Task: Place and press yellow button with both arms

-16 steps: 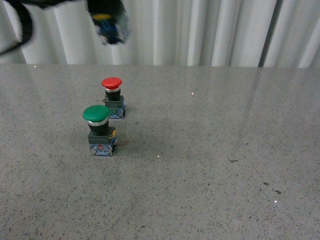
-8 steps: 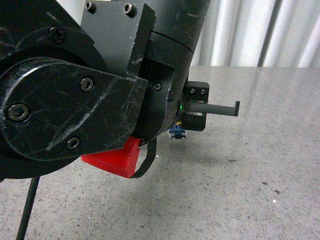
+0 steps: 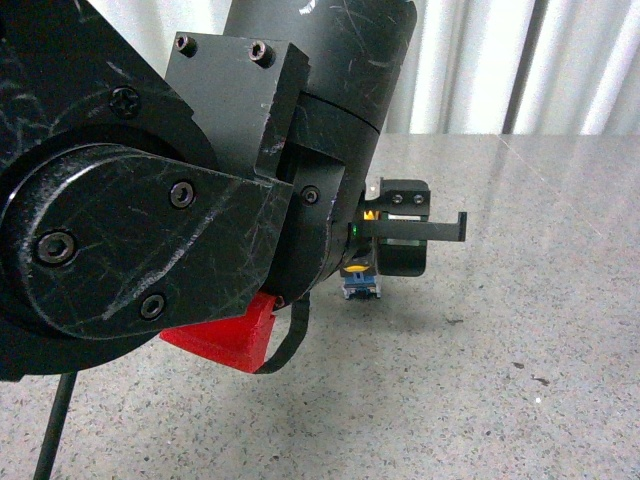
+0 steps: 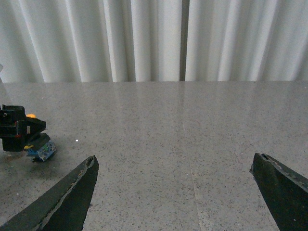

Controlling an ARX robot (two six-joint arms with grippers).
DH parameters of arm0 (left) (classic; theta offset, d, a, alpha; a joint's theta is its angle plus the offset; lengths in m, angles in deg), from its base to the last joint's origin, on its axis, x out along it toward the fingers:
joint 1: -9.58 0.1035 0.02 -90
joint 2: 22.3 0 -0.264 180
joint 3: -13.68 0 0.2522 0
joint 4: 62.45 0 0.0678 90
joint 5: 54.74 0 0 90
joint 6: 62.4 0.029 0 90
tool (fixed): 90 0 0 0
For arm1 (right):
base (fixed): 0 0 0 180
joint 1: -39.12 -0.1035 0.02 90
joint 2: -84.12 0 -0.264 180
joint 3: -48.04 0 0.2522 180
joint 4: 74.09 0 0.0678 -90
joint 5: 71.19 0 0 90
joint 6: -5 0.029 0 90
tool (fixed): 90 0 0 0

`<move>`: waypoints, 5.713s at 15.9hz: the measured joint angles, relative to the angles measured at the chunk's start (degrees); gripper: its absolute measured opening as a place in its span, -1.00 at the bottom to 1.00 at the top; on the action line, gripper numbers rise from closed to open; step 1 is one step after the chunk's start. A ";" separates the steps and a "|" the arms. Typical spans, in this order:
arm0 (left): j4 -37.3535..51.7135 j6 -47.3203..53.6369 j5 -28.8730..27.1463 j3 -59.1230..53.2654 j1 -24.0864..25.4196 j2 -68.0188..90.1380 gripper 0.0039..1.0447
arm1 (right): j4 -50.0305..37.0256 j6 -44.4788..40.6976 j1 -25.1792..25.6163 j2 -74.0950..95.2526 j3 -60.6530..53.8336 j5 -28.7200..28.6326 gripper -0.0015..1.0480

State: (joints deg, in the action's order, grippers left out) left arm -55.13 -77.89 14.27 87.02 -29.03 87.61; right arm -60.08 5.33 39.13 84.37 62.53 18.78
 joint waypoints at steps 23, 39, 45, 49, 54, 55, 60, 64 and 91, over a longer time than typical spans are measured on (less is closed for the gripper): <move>-0.26 15.52 21.05 -50.66 38.51 -80.32 -0.97 | -0.02 0.00 0.00 0.00 0.00 0.00 0.87; -10.71 15.52 21.00 -58.77 38.45 -99.41 -0.97 | 0.00 0.00 0.00 0.00 0.00 0.00 0.87; -21.59 15.52 20.92 -58.73 38.45 -109.28 -0.97 | -0.02 0.00 0.00 0.00 0.00 0.00 0.87; -21.38 15.52 20.98 -58.73 38.45 -109.28 -0.97 | 0.00 0.00 0.00 0.00 0.00 0.02 0.87; -21.35 15.50 20.98 -58.73 38.45 -109.28 -0.60 | 0.00 0.00 0.00 0.00 0.00 0.00 0.87; -21.29 15.52 20.96 -58.73 38.45 -109.28 0.02 | -5.16 4.79 2.56 13.11 3.06 -11.41 0.87; -21.33 15.52 20.98 -58.73 38.45 -109.28 0.88 | -34.34 7.32 -22.08 78.36 37.29 -6.86 0.87; -21.33 15.52 20.98 -58.73 38.45 -109.28 0.88 | -33.07 6.69 -27.21 88.70 42.71 -4.42 0.66; -21.31 15.52 20.98 -58.73 38.45 -109.28 0.88 | -29.35 3.74 -25.90 101.98 47.39 -2.01 -0.96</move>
State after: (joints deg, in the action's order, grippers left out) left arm -76.44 -62.37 35.25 28.29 9.41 -21.68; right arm -89.43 9.07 13.23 186.35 109.92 16.77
